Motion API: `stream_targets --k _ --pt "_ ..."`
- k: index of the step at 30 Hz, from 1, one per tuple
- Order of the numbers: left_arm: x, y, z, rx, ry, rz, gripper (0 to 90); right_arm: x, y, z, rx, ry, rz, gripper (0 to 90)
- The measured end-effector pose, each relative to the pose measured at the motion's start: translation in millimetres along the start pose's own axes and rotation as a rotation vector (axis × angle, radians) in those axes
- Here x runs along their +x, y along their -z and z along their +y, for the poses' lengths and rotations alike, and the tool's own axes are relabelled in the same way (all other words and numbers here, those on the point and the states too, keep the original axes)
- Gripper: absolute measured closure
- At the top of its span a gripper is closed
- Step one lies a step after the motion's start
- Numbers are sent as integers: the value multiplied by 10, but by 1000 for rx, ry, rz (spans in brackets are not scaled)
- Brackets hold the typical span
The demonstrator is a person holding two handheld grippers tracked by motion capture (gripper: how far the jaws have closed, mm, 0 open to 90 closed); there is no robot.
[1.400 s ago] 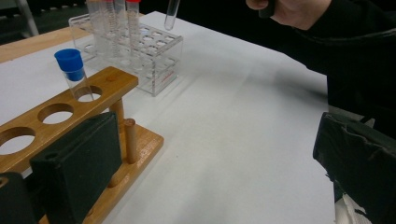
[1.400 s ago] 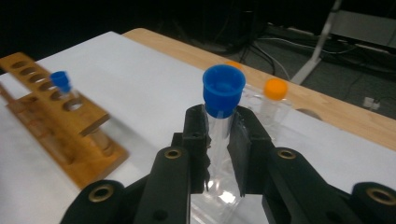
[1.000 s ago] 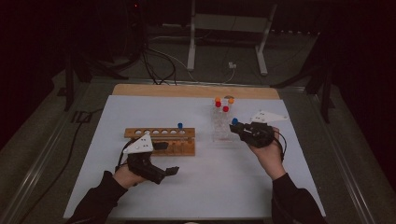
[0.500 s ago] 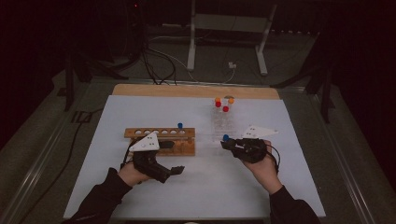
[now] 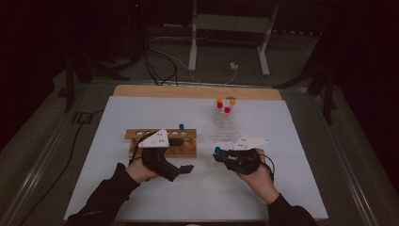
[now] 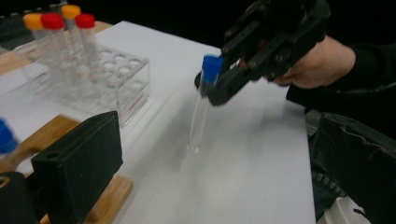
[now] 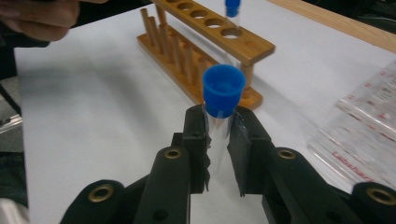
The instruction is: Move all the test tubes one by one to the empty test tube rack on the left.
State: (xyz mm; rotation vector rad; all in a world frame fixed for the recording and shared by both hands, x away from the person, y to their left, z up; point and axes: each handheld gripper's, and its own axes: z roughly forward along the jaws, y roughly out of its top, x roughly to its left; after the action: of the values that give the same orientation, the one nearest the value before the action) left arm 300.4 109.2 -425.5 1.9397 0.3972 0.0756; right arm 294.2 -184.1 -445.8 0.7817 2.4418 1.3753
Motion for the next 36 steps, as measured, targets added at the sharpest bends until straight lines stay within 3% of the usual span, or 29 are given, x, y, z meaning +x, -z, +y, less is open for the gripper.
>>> stream_targets --k 10,17,22,26,36 --pt "-36 -151 139 -13 -16 -34 87 129 -29 21 -1 23 42 775" --pt "-53 -297 185 0 -37 -16 227 164 -56 18 7 32 55 775" --pt "-54 -376 199 -3 -42 -10 382 167 -42 26 1 32 56 775" --pt "-62 -435 203 2 -47 -23 513 170 -38 30 1 34 57 775" --pt "-69 -525 193 32 -83 -35 710 168 -19 40 -6 35 59 774"
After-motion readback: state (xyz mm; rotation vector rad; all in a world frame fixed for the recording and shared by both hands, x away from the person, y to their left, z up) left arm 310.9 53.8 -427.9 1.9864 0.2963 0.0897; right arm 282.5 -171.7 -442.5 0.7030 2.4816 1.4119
